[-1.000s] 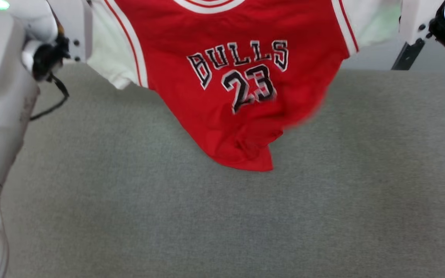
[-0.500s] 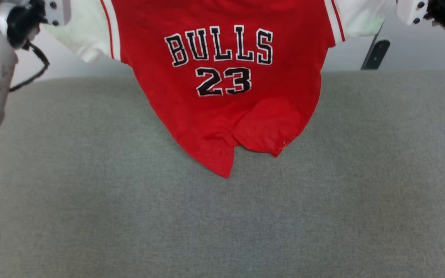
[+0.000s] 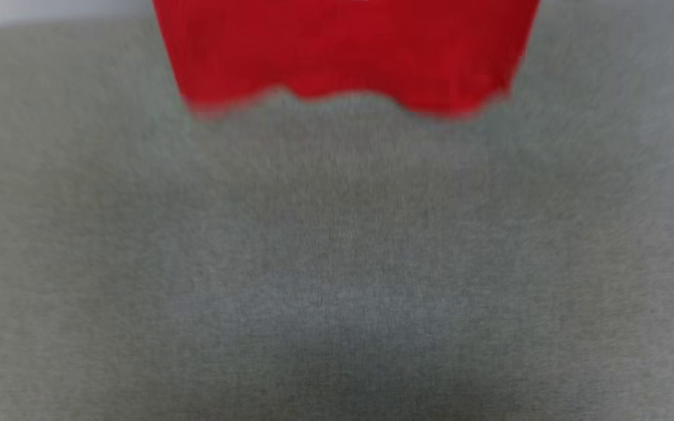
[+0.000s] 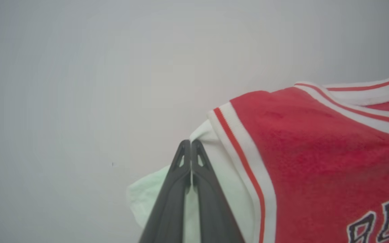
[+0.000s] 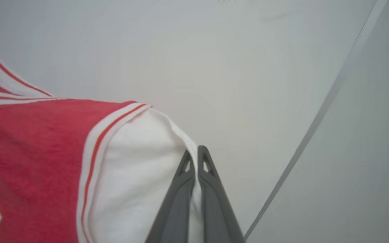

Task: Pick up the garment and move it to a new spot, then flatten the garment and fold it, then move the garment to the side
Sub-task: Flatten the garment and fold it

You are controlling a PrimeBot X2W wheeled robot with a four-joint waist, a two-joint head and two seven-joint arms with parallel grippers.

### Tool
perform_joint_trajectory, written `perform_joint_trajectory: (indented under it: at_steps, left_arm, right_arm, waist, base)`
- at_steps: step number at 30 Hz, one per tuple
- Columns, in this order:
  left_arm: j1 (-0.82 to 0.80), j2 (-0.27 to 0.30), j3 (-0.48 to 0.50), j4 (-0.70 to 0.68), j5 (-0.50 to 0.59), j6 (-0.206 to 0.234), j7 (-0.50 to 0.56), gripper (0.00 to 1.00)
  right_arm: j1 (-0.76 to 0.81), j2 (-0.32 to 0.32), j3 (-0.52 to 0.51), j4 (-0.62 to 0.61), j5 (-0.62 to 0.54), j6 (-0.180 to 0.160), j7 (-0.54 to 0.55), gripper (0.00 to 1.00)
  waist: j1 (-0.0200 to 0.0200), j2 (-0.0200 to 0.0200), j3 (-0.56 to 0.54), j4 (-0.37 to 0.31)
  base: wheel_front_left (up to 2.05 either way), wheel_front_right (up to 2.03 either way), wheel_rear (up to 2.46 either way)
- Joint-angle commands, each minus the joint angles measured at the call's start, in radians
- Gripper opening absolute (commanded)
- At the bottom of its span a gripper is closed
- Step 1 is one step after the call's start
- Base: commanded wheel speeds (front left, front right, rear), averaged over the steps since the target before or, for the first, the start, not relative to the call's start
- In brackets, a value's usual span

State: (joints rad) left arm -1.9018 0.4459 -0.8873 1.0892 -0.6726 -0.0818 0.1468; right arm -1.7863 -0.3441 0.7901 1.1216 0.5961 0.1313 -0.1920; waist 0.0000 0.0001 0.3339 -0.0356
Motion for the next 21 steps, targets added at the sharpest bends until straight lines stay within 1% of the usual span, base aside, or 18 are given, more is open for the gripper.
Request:
perform_joint_trajectory:
  at_steps: [1,4,7,9,11,14,16,18,21]
  left_arm:
    - [-0.045,-0.004,0.001,-0.003,0.013,0.007,-0.029,0.0]
    - [-0.132,-0.017,0.004,-0.006,0.033,0.008,-0.092,0.0]
    - [-0.22,-0.029,0.012,-0.006,0.039,0.002,-0.146,0.0]
    - [-0.257,-0.04,0.014,0.002,0.045,-0.002,-0.179,0.0]
    - [-0.274,-0.05,0.022,0.013,0.04,-0.006,-0.222,0.0]
    - [-0.265,-0.061,0.029,0.037,0.029,-0.014,-0.286,0.0]
    - [-0.234,-0.07,0.019,0.057,0.03,-0.023,-0.316,0.0]
    - [-0.208,-0.078,0.018,0.072,0.016,-0.032,-0.34,0.0]
    - [-0.135,-0.084,0.016,0.099,-0.005,-0.041,-0.345,0.0]
  right_arm:
    - [-0.054,-0.001,-0.023,0.038,-0.041,-0.001,-0.033,0.0]
    - [-0.146,0.001,-0.082,0.106,-0.137,-0.001,-0.07,0.0]
    - [-0.224,-0.033,-0.199,0.038,-0.253,-0.001,-0.074,0.0]
    - [-0.214,-0.044,-0.298,-0.024,-0.347,-0.001,-0.072,0.0]
    - [-0.174,-0.029,-0.408,-0.085,-0.443,-0.001,-0.072,0.0]
    - [-0.109,0.022,-0.532,-0.143,-0.564,-0.001,-0.072,0.0]
    - [-0.063,0.055,-0.592,-0.158,-0.607,-0.001,-0.073,0.0]
    - [-0.015,0.085,-0.603,-0.163,-0.645,-0.001,-0.073,0.0]
    - [0.042,0.113,-0.617,-0.151,-0.623,-0.001,-0.073,0.0]
  waist:
    - [0.0,-0.0001,0.206,-0.01]
    - [0.0,-0.0001,0.29,0.005]
    - [0.0,-0.0001,0.368,0.027]
    - [0.0,-0.0001,0.408,0.041]
    - [0.0,-0.0001,0.43,0.052]
    - [0.0,-0.0001,0.435,0.066]
    - [0.0,-0.0001,0.423,0.075]
    - [0.0,-0.0001,0.4,0.083]
    - [0.0,-0.0001,0.355,0.095]
  base:
    - [0.0,0.0,0.0]
    - [0.0,0.0,0.0]
    - [0.0,0.0,0.0]
    - [0.0,0.0,0.0]
    - [0.0,0.0,0.0]
    - [0.0,0.0,0.0]
    - [0.0,0.0,0.0]
    - [0.0,0.0,0.0]
    - [0.0,0.0,0.0]
